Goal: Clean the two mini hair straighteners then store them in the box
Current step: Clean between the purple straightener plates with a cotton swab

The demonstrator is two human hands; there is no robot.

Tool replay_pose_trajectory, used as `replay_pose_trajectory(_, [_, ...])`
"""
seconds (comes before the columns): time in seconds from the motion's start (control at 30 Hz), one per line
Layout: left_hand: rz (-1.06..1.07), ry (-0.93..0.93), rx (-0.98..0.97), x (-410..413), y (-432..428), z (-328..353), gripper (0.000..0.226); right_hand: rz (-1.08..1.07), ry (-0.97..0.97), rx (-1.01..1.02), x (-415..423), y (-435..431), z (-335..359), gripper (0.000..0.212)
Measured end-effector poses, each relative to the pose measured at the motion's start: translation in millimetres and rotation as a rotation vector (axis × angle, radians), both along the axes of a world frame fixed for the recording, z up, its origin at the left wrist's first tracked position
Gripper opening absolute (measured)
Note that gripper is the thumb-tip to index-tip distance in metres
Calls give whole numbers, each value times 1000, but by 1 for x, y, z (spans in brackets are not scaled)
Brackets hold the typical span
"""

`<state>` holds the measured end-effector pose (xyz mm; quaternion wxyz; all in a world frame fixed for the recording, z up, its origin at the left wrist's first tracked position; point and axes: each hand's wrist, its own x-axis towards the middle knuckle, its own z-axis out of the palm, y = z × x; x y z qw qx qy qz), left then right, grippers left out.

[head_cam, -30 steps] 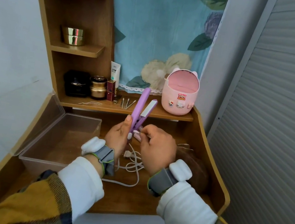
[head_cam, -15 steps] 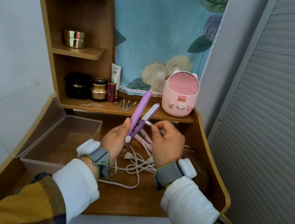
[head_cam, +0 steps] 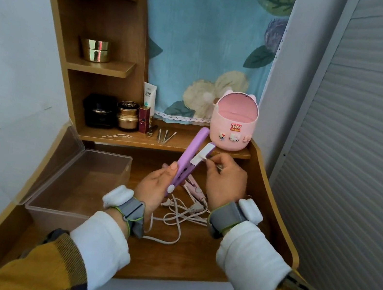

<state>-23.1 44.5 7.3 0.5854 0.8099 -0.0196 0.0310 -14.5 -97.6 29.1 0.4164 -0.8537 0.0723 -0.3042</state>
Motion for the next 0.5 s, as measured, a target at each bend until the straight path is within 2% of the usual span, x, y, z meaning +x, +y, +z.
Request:
replay_pose_trajectory(0.03, [7, 27, -64, 2, 1, -2, 53, -6, 15, 114, 2, -1, -1, 9])
replay_pose_trajectory(0.13, [-59, 179, -431, 5, -1, -2, 40, 67, 43, 367, 3, -3, -1, 13])
replay_pose_trajectory(0.27, [-137, 359, -688, 3, -10, 2, 32, 354, 67, 688, -4, 8, 4, 13])
replay_pose_trajectory(0.37, [-101, 308, -749, 6, -14, 4, 41, 451, 47, 753, -6, 12, 1, 16])
replay_pose_trajectory(0.43, [-63, 239, -831, 11, -14, 8, 47, 423, 29, 784, -3, 12, -3, 19])
replay_pose_trajectory(0.5, [-45, 209, -905, 16, -13, 16, 47, 295, 56, 636, -1, 7, -8, 22])
